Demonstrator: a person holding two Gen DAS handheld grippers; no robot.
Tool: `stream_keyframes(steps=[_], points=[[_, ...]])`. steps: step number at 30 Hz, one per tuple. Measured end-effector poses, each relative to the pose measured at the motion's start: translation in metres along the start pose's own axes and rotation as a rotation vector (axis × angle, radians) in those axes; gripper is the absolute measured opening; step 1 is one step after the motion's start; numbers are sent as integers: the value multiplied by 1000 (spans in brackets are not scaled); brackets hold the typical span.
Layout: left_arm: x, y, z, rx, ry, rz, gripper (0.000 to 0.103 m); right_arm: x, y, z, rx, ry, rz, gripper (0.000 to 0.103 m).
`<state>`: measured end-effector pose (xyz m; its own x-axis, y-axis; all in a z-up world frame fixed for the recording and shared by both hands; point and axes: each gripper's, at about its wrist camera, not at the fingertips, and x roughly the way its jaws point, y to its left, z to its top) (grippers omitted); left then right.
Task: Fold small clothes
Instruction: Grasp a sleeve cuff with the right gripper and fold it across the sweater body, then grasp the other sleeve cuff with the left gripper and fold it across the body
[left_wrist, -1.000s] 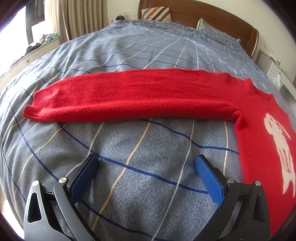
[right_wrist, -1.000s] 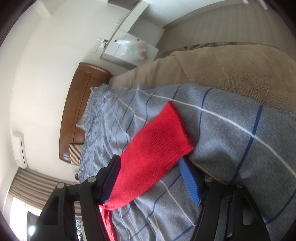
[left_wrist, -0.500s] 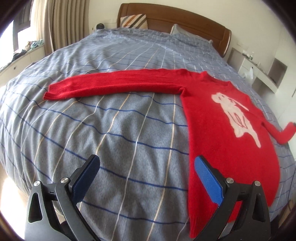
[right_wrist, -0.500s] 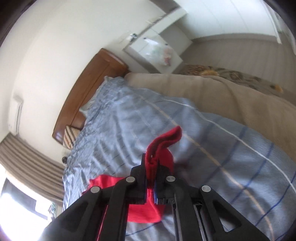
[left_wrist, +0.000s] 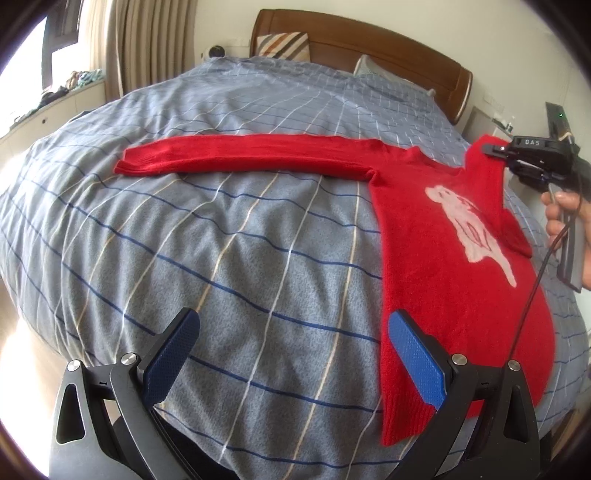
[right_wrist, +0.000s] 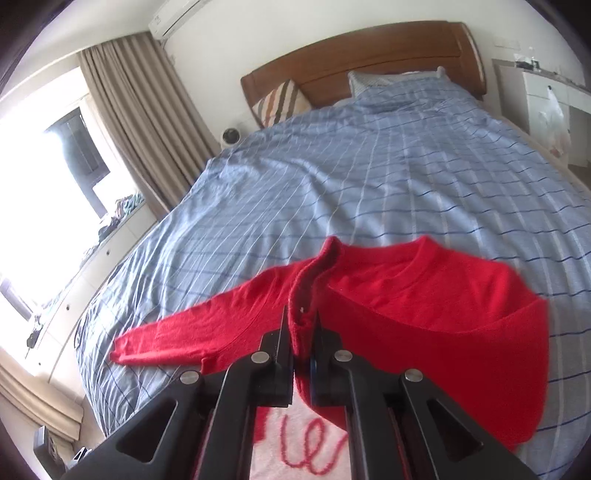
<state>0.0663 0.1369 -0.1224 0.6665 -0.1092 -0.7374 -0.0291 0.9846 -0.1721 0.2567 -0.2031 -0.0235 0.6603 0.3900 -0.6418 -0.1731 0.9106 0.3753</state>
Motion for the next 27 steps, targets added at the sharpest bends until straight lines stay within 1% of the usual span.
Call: stream_keyframes(steps=[1, 2, 3, 6, 7, 9, 10, 11, 14, 16, 18, 20, 23, 25, 27], points=[[1, 2, -1, -5, 5, 10, 102, 18, 5, -9, 13, 51, 37, 49], [3, 4, -2, -6, 11, 20, 102, 30, 9, -20, 29, 89, 69, 59], [3, 5, -3, -5, 13, 29, 102, 35, 12, -32, 41, 97, 94, 61], [3, 7, -5, 5, 4, 48, 102, 28, 13, -60, 24, 93, 164, 62], [4, 7, -5, 8, 2, 51, 102, 20, 8, -68, 13, 88, 178, 62], [5, 6, -4, 17, -4, 47, 102, -7, -12, -85, -16, 70, 176, 64], [5, 4, -3, 24, -10, 45, 102, -21, -23, -92, -30, 58, 157, 67], [6, 1, -1, 33, -17, 43, 102, -36, -38, -100, -47, 46, 115, 69], [11, -11, 9, 71, -32, 41, 102, -82, -86, -123, -95, 15, -69, 70], [17, -20, 19, 94, -38, 45, 102, -107, -123, -135, -79, 11, -176, 70], [25, -28, 30, 119, -56, 38, 102, -128, -156, -146, -36, 9, -268, 70], [39, -35, 41, 159, -62, 43, 102, -142, -177, -150, 10, 4, -328, 70], [62, -38, 53, 192, -80, 107, 102, -150, -190, -154, 3, 15, -396, 70], [78, -32, 59, 180, -73, 143, 102, -150, -199, -159, 13, 6, -442, 70], [94, -22, 60, 140, -35, 152, 102, -146, -207, -165, 34, 1, -466, 70]])
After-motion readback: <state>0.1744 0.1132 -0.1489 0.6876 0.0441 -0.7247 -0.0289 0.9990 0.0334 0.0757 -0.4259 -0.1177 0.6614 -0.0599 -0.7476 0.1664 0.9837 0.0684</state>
